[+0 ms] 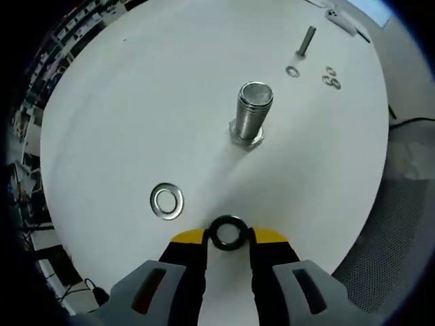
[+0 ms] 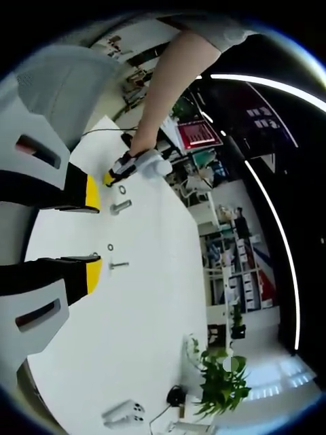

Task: Place the washer onto the threaded stud by aligning its center hole with the stud, sliding it down to the base, and recovering from edge contact or off-axis alignment until the washer reaches the visible bottom stop.

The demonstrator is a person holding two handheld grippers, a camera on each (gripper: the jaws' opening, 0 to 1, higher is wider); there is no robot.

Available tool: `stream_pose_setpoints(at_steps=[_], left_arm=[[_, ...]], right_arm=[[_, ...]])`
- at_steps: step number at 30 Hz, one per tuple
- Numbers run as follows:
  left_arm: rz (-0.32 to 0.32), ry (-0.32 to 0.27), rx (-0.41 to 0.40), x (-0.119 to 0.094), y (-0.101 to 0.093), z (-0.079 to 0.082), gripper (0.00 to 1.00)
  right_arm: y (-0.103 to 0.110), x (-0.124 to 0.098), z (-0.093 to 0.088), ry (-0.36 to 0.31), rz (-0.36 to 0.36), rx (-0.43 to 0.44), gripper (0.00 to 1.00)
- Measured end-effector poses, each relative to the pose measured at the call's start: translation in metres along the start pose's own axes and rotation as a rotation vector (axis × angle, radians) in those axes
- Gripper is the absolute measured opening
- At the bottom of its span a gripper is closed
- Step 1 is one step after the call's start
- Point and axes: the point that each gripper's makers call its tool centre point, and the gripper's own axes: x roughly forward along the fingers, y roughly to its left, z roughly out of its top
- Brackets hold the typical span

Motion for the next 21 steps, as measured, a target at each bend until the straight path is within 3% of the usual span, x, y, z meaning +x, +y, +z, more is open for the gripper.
stream_pose_setpoints(at_steps=[21], left_arm=[[-0.006, -0.023, -0.058, 0.0004, 0.0001, -0.0013, 0.18]], right_arm=[[-0.0007, -0.0001, -0.0006, 0.001, -0.001, 0.001, 0.27]])
